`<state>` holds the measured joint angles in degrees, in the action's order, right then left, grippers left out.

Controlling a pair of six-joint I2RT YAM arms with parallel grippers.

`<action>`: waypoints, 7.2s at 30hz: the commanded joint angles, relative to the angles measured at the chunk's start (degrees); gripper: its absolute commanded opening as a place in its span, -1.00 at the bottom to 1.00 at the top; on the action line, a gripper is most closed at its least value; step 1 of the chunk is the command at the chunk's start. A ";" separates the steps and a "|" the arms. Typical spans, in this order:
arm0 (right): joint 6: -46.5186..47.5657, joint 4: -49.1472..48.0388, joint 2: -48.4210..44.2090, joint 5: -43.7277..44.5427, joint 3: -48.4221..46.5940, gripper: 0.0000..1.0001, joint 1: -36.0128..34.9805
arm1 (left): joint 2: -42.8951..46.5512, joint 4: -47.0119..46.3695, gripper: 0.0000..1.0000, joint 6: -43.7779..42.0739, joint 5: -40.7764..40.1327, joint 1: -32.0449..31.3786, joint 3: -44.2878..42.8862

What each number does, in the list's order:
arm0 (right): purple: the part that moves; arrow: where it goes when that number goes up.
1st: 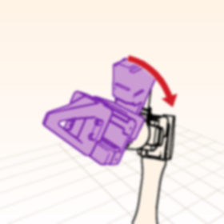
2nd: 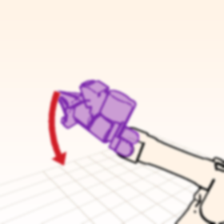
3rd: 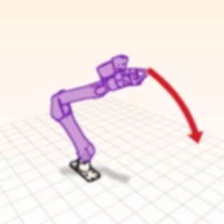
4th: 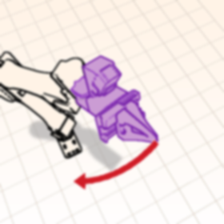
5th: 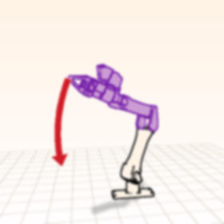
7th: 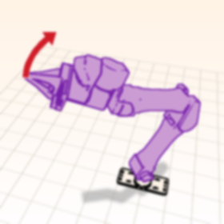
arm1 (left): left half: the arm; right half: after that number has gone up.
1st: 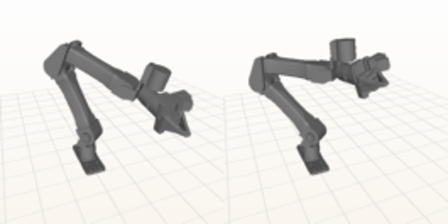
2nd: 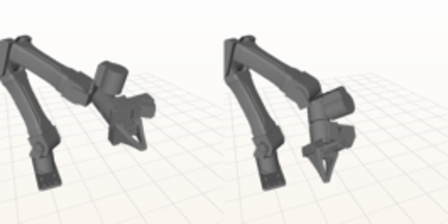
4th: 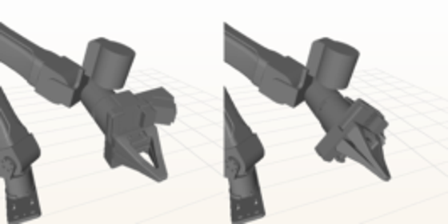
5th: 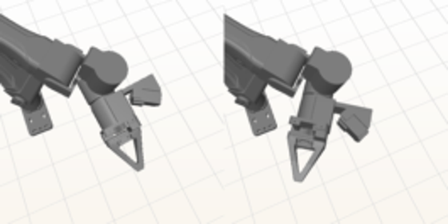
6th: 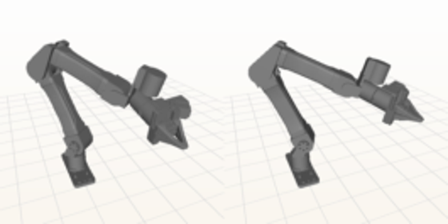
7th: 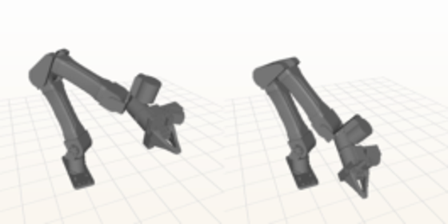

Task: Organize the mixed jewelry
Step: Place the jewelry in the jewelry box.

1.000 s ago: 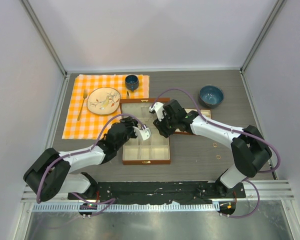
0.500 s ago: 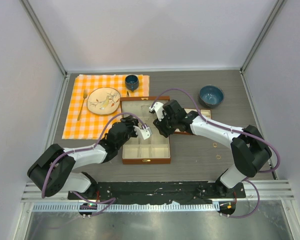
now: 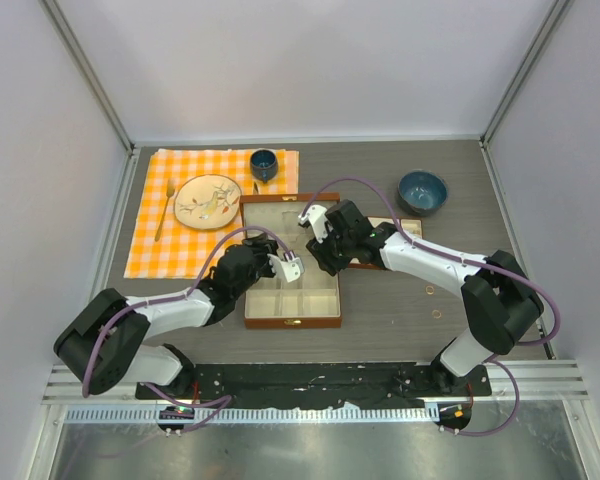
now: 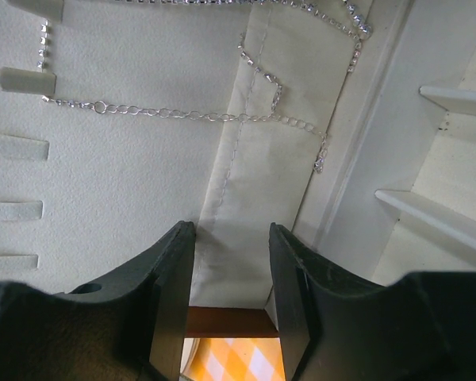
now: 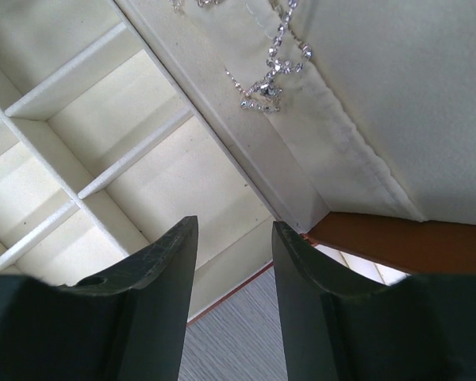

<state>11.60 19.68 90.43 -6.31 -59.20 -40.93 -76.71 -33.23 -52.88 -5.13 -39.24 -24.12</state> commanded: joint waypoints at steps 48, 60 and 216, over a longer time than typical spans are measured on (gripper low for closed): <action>-2.98 -2.11 -2.10 -0.72 -4.16 0.03 -0.38 | 5.16 12.75 -1.00 3.31 10.13 0.05 -2.07; -4.12 -1.58 0.00 1.03 -8.65 0.03 -1.44 | 6.30 13.63 -1.00 3.22 10.75 0.13 -2.42; -2.89 -7.73 6.86 31.35 -11.64 -0.98 -13.48 | 11.76 21.63 -0.51 4.46 10.75 -1.89 -7.35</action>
<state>9.08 14.09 97.91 24.58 -71.22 -54.59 -65.82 -7.66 -47.07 7.05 -40.86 -32.01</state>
